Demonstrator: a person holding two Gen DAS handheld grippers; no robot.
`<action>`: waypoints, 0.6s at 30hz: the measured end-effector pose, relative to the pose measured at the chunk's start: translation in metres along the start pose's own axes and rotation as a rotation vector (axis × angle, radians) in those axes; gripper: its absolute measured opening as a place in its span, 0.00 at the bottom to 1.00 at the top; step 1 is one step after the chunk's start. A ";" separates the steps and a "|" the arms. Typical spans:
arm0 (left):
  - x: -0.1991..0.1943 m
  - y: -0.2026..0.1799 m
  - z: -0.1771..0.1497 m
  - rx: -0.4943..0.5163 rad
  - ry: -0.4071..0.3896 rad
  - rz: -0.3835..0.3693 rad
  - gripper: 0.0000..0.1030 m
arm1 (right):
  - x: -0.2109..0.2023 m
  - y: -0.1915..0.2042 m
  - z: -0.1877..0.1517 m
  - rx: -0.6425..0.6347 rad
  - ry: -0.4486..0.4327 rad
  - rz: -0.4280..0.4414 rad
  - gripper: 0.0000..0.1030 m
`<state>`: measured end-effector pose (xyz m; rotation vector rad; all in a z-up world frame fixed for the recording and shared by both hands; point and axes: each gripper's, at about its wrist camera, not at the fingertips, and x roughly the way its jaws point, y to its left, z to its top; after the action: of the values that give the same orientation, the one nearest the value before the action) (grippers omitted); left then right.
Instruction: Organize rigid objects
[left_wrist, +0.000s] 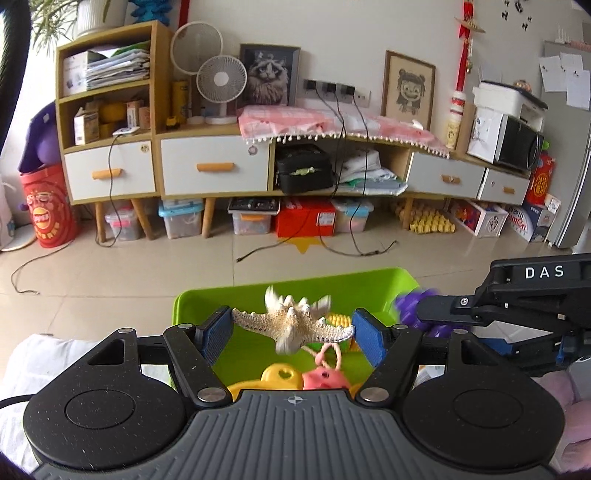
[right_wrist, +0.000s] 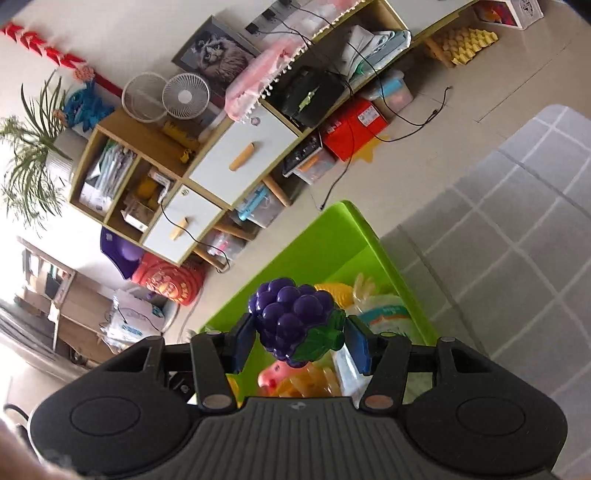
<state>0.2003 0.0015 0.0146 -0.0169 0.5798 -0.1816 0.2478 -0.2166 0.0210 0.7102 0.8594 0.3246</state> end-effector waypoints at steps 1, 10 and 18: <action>0.002 0.001 0.001 -0.009 0.002 -0.010 0.79 | 0.000 -0.001 0.001 0.010 -0.001 0.008 0.47; -0.005 0.010 0.002 -0.064 0.026 -0.013 0.87 | -0.015 0.002 -0.001 -0.023 -0.017 -0.008 0.51; -0.027 0.010 0.004 -0.106 0.030 -0.026 0.90 | -0.033 0.019 -0.008 -0.104 -0.013 -0.043 0.51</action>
<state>0.1813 0.0159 0.0319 -0.1251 0.6193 -0.1761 0.2212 -0.2170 0.0494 0.5955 0.8381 0.3233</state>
